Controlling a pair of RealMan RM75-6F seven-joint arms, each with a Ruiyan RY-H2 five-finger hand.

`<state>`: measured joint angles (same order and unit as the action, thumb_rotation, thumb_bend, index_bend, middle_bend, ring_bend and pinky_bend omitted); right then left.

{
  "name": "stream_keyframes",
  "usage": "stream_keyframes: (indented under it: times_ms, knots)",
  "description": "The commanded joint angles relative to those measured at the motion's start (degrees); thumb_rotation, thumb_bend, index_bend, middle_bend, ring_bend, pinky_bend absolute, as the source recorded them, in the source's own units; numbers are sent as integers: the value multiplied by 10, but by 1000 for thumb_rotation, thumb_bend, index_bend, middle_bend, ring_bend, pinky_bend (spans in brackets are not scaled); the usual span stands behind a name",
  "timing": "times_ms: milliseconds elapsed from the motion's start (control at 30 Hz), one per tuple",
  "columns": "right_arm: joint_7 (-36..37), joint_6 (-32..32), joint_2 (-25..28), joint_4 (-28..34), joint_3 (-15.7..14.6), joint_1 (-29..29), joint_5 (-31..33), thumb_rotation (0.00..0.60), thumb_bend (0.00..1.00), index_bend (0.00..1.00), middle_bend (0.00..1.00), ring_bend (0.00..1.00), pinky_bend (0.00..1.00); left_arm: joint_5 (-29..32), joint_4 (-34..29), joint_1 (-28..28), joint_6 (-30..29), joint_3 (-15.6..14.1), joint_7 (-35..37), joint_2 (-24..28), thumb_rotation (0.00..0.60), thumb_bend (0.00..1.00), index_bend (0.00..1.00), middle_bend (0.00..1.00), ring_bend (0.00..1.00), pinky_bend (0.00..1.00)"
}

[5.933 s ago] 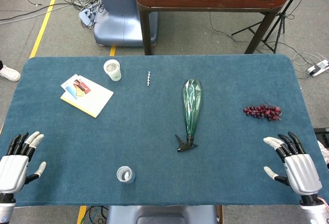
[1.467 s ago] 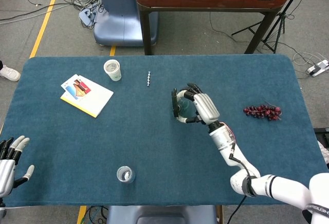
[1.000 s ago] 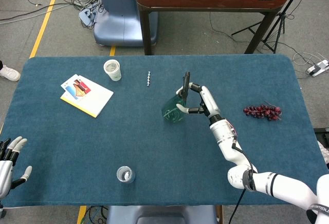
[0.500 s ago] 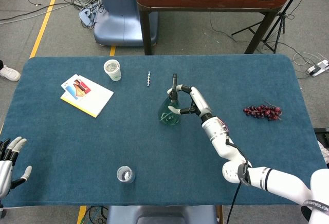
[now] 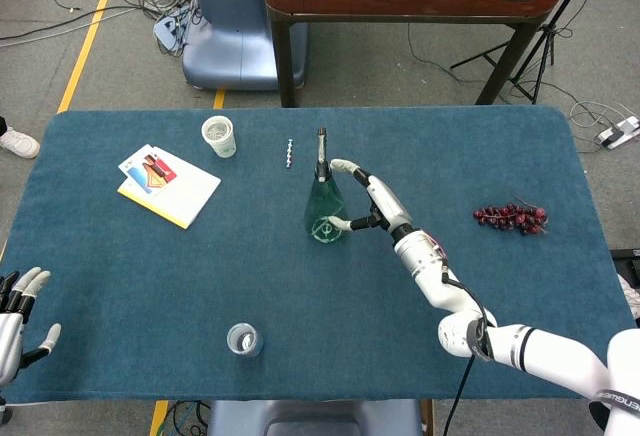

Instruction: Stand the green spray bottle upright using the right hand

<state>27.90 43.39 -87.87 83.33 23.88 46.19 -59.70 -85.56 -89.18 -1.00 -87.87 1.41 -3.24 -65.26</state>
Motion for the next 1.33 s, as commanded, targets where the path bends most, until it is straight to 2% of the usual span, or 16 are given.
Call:
stream_keyframes:
  times_ms: [33,233,433,667,767,967,1067,1200,1333]
  knots:
    - [1,-1,6,3,-4,-3,-7,600,165,97,97,35,10,0,0,0,-1,0,0,0,600,350,103,108,15,0]
    - [-6,18,26,20,-17,-21,-32,600,155,66,74,16,2,-1,0,1,-2,0,1,1,600,350,103,108,15,0]
    - [-31,76,76,63,-53,-72,-80,600,164,65,73,15,2,0,1,0,1,0,1,2,600,350,103,107,14,0]
    - [-123,182,136,110,-109,-149,-129,600,247,66,127,24,6,-4,-2,-5,1,4,-1,3,600,350,103,107,15,0]
    - [-175,237,165,141,-145,-194,-156,600,249,67,144,26,8,-7,-1,-8,2,5,0,2,600,350,103,108,14,0]
    - [-219,327,209,178,-198,-270,-204,600,249,104,165,30,8,-14,-4,-17,7,8,-3,3,600,350,103,107,15,0]
    - [-239,364,226,185,-219,-303,-222,600,249,111,166,34,8,-17,-6,-21,8,9,-5,3,600,350,103,108,15,0]
    - [-257,409,232,188,-232,-340,-236,600,249,118,166,37,8,-18,-9,-24,11,8,-9,1,600,350,103,108,15,0]
    - [-249,446,237,185,-248,-374,-257,600,249,131,169,37,8,-19,-12,-27,13,9,-13,0,600,350,103,107,15,0]
